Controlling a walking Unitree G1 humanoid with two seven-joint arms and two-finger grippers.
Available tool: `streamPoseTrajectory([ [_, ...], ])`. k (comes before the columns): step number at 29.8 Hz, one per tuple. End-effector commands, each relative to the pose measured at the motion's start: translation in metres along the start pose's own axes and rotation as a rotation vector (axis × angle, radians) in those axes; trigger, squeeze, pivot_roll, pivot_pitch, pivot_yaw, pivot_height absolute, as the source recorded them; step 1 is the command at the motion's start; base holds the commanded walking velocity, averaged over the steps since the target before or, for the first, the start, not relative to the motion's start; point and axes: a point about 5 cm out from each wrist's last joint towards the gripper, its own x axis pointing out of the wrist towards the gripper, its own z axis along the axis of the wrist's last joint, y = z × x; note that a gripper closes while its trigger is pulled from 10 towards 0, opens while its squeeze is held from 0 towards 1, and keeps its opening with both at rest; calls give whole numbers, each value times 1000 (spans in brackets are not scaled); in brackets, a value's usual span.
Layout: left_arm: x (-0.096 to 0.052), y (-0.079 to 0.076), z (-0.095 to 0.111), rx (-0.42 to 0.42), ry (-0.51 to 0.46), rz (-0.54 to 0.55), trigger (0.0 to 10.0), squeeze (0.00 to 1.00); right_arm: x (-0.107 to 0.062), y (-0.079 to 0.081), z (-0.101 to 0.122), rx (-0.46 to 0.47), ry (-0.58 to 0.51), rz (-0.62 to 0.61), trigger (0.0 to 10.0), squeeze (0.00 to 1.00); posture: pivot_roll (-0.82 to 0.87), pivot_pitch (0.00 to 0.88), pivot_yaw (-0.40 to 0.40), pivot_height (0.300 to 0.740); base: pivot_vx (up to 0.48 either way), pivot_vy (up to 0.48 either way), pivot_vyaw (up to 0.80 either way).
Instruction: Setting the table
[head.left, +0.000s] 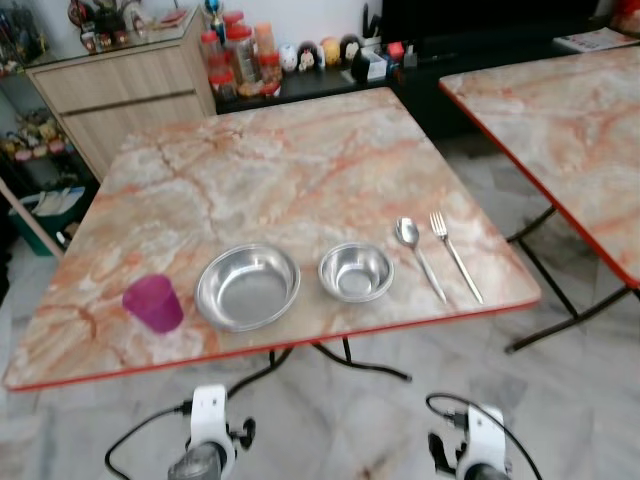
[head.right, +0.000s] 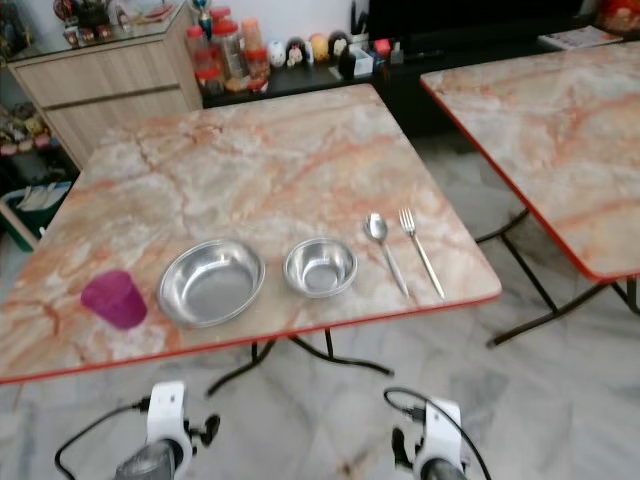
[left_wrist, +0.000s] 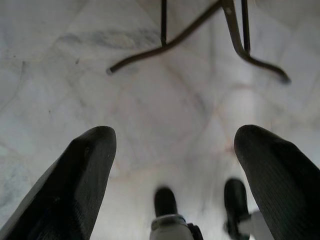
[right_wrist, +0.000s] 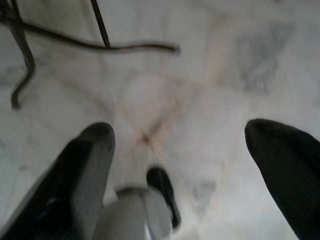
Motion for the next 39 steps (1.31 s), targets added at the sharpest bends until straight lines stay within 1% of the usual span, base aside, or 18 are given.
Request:
streamPoseTrajectory([
  [1, -4, 14, -9, -9, 16, 43, 10000, 0, 0, 9, -7, 10, 21, 19, 10000, 0, -191, 0, 69, 740, 0, 0, 0],
  [3, -6, 18, -11, -19, 6, 54, 10000, 0, -1, 8, -8, 8, 23, 18, 10000, 0, -186, 0, 67, 740, 0, 0, 0],
  [6, -6, 18, -11, -21, 4, 56, 10000, 0, -1, 8, -9, 7, 24, 18, 10000, 0, -186, 0, 67, 740, 0, 0, 0],
  [11, -18, 34, -26, -71, -67, 88, 10000, 0, -2, 7, -13, -12, 38, 23, 10000, 0, -158, 0, 61, 740, 0, 0, 0],
  [13, -20, 37, -27, -78, -85, 98, 10000, 0, -2, 7, -14, -14, 40, 24, 10000, 0, -140, 0, 58, 740, 0, 0, 0],
  [16, -23, 42, -22, -65, -150, 103, 10000, 0, -2, 8, -15, -22, 45, 27, 10000, 0, -140, 0, 58, 740, 0, 0, 0],
  [17, -23, 42, -22, -65, -150, 103, 10000, 0, -2, 8, -15, -22, 45, 27, 10000, 0, -140, 0, 58, 740, 0, 0, 0],
  [18, -23, 42, -18, -63, -181, 99, 10000, 0, -2, 8, -15, -25, 47, 28, 10000, 0, -140, 0, 58, 740, 0, 0, 0],
  [20, -26, 44, -9, -70, -264, 93, 10000, 0, -2, 8, -17, -41, 53, 30, 10000, 0, -110, 0, 48, 740, 0, 0, 0],
  [22, -32, 46, 4, -75, -387, 79, 10000, 0, -2, 8, -17, -54, 57, 33, 10000, 0, -110, 0, 48, 740, 0, 0, 0],
  [25, -39, 45, 12, -63, -467, 74, 10000, 0, -2, 9, -18, -63, 60, 37, 10000, 0, -110, 0, 48, 740, 0, 0, 0],
  [27, -47, 44, 16, -69, -523, 71, 10000, 0, -2, 9, -18, -64, 60, 39, 10000, 0, -110, 0, 48, 740, 0, 0, 0],
  [28, -51, 44, 18, -70, -542, 71, 10000, 0, -2, 10, -18, -65, 61, 40, 10000, 0, -67, 0, 43, 740, 0, 0, 0],
  [31, -63, 44, 18, -68, -585, 72, 10000, 0, -2, 11, -17, -68, 61, 44, 10000, 0, -67, 0, 43, 740, 0, 0, 0],
  [32, -63, 44, 18, -68, -585, 72, 10000, 0, -2, 11, -17, -68, 61, 44, 10000, 0, -67, 0, 43, 740, 0, 0, 0],
  [33, -68, 44, 16, -69, -591, 73, 10000, 0, -2, 12, -17, -70, 61, 46, 10000, 0, -67, 0, 43, 740, 0, 0, 0],
  [36, -77, 46, 12, -69, -597, 90, 10000, 0, -2, 13, -18, -74, 63, 51, 10000, 0, -46, 0, 43, 740, 0, 0, 0],
  [39, -83, 48, 13, -71, -610, 107, 10000, 0, -2, 14, -18, -77, 64, 54, 10000, 0, -40, 0, 42, 740, 0, 0, 0],
])
